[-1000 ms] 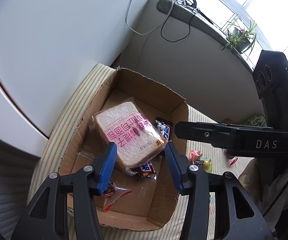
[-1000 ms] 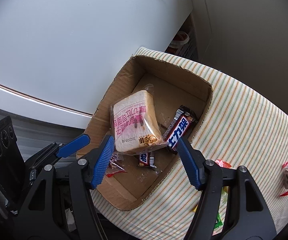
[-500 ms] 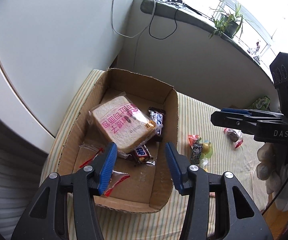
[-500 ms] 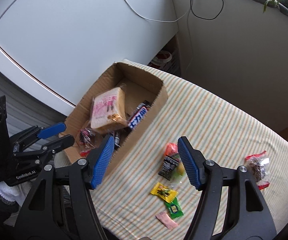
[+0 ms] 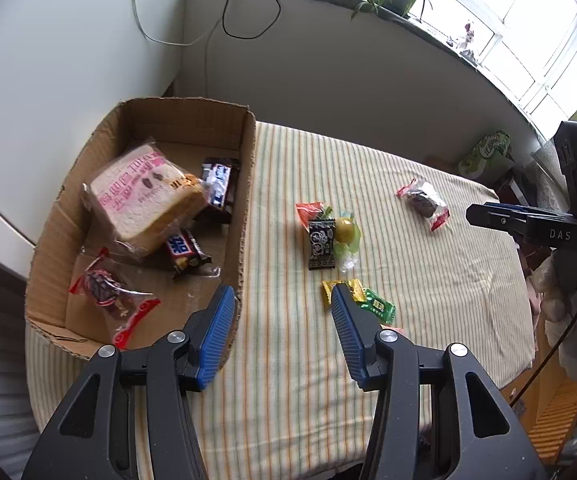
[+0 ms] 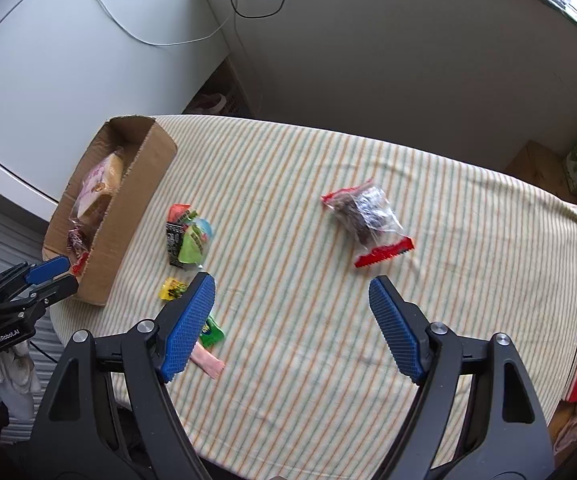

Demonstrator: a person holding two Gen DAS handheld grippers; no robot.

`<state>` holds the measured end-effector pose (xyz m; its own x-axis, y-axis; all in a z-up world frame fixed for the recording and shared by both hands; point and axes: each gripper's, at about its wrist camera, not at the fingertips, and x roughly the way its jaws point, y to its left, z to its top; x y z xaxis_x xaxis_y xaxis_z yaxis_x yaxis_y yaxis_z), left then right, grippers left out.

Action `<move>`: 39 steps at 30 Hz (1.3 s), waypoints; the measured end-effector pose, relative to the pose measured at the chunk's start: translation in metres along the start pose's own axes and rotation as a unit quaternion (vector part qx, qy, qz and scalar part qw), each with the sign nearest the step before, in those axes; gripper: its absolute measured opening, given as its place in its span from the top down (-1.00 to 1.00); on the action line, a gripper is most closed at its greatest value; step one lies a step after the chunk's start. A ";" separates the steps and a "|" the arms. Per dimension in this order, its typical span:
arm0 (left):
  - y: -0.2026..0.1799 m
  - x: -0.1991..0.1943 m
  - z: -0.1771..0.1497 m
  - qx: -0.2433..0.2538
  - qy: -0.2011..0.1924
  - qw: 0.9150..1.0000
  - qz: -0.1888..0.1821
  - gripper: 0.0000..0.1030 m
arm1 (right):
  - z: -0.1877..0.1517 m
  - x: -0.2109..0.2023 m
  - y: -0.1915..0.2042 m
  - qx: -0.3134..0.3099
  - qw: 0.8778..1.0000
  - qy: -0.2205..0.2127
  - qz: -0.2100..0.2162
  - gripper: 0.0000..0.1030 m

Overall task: Organize snacks
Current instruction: 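Move the left gripper to the black candy packet while the right approaches the dried-fruit bag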

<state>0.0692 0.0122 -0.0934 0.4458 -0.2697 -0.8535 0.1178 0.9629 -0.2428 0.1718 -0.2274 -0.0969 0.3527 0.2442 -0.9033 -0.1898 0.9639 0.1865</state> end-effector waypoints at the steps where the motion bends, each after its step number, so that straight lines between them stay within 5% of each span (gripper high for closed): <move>1: -0.003 0.004 0.000 0.002 0.004 1.000 -0.002 0.07 | -0.003 0.000 -0.006 0.004 1.000 0.001 -0.005 -0.59; 12: -0.041 0.050 0.005 0.001 0.035 0.999 -0.006 0.07 | -0.005 0.007 -0.040 0.016 1.000 0.006 -0.017 -0.59; 16: -0.052 0.065 0.007 0.007 0.047 0.999 -0.010 0.25 | 0.005 0.017 -0.043 0.004 1.000 0.011 -0.022 -0.59; 39: -0.037 0.110 0.026 -0.040 0.066 0.996 0.033 0.42 | 0.046 0.081 -0.035 -0.075 0.995 0.047 -0.046 -0.59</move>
<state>0.1367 -0.0524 -0.1662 0.3285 -0.2094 -0.9210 0.0179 0.9763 -0.2156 0.2488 -0.2370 -0.1587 0.2882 0.1374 -0.9477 -0.2980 0.9534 0.0477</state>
